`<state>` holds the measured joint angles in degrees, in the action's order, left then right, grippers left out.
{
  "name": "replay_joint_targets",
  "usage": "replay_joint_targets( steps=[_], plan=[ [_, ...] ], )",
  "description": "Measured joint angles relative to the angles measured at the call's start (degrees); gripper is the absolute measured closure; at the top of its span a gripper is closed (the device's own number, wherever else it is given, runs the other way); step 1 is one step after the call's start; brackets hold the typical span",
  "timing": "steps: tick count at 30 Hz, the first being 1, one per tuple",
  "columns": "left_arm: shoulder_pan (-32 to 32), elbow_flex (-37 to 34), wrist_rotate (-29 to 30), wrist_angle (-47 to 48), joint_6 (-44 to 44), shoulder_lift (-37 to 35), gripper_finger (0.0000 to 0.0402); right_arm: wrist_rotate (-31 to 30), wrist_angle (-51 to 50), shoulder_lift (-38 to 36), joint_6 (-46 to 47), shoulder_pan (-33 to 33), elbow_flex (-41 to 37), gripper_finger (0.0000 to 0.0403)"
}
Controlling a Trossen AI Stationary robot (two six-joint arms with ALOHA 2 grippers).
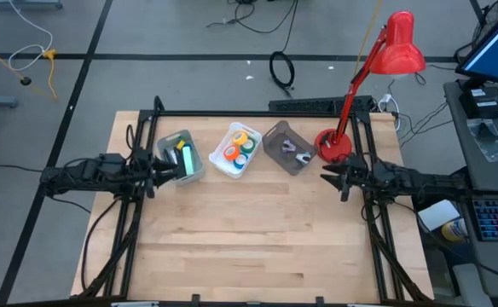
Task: Pick and place Stapler, Stapler remover, tape
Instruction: Return to Home Position
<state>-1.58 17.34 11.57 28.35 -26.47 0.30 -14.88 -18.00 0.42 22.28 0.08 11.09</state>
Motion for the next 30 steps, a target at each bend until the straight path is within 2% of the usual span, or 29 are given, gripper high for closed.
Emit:
replay_joint_targets(
  steps=[3,6,8,11,16,23,30],
  plan=[
    [0.0,-0.4,0.0,-1.3,5.4,0.0,0.0217,0.0,-0.3,0.0,1.1,0.0,-0.8,0.0232],
    [0.0,-2.6,-0.4,-9.6,15.1,0.0,0.0217,0.0,-0.1,0.0,1.1,0.0,-1.0,0.0232],
    [0.0,-4.0,-3.2,-12.5,17.9,0.0,0.0217,0.0,-0.1,0.0,0.2,0.0,-1.0,0.0232],
    [0.0,-6.5,-6.1,-11.6,17.0,0.0,0.0217,0.0,-0.2,0.0,-1.9,0.0,-1.0,0.0231],
    [0.0,-9.4,-4.7,-12.2,14.2,0.0,0.0217,0.0,-0.4,0.0,-3.7,0.0,-1.0,0.0233],
    [0.0,-9.4,-7.0,-12.2,18.4,0.0,0.0217,0.0,-1.7,0.0,-4.9,0.0,-0.9,0.0232],
    [0.0,-9.4,-7.1,-11.3,14.9,0.0,0.0217,0.1,-1.6,0.0,-8.4,0.0,-0.9,0.0232]
  ],
)
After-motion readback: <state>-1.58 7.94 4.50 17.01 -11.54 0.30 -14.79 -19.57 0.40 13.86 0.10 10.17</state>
